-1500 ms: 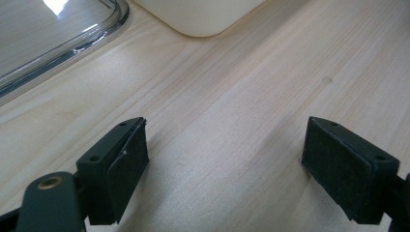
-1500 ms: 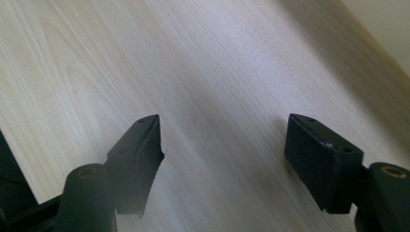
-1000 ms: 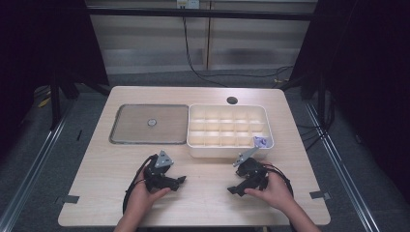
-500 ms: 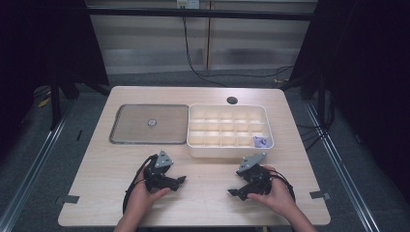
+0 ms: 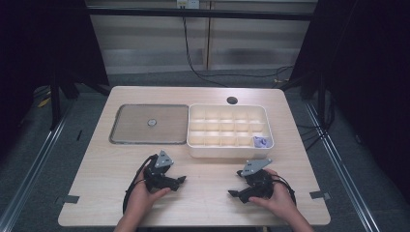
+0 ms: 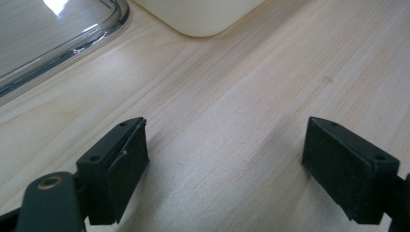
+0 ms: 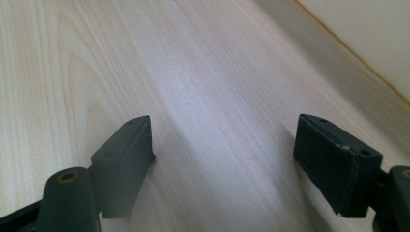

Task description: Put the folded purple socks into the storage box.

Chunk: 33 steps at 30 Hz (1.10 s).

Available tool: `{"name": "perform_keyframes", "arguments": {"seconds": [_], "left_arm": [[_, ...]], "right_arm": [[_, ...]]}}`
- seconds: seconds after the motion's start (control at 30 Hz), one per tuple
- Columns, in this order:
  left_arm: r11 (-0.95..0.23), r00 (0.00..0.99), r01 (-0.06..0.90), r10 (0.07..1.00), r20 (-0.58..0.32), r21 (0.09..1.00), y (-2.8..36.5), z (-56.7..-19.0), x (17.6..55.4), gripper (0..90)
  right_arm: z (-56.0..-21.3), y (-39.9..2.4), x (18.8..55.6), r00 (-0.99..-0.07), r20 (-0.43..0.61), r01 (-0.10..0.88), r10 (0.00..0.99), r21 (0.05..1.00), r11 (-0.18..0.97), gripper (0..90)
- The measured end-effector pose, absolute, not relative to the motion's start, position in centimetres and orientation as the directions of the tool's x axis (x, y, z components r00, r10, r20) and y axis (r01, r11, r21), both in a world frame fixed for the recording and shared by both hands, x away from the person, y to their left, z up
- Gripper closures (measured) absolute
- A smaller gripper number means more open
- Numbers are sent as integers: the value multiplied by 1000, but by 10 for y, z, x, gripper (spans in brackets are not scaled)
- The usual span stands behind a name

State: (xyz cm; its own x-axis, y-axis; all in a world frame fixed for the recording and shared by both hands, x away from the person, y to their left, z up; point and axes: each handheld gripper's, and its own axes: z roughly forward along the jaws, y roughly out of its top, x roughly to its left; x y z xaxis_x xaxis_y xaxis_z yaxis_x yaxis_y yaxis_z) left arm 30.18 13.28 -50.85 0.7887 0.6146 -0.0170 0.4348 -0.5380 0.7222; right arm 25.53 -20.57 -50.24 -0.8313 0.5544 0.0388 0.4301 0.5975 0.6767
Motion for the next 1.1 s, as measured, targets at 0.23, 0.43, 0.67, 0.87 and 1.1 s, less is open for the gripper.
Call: {"name": "perform_keyframes", "arguments": {"seconds": [0.23,0.43,0.67,0.87,1.1], "left_arm": [[-539,789,434,614,-16,722,133,-508,302,159],[-539,789,434,614,-15,722,133,-508,302,159],[-538,789,434,614,-16,722,133,-509,302,159],[-539,789,434,614,-16,722,133,-509,302,159],[-534,788,435,615,-20,725,133,-509,302,160]], "right_arm": [[-505,-207,252,-822,34,427,568,698,575,210],[-510,-211,250,-823,36,406,567,736,542,210],[-510,-212,251,-825,40,405,563,737,542,210],[-510,-212,250,-826,34,401,563,736,545,209],[-510,-212,251,-828,40,402,560,737,543,209]]}}
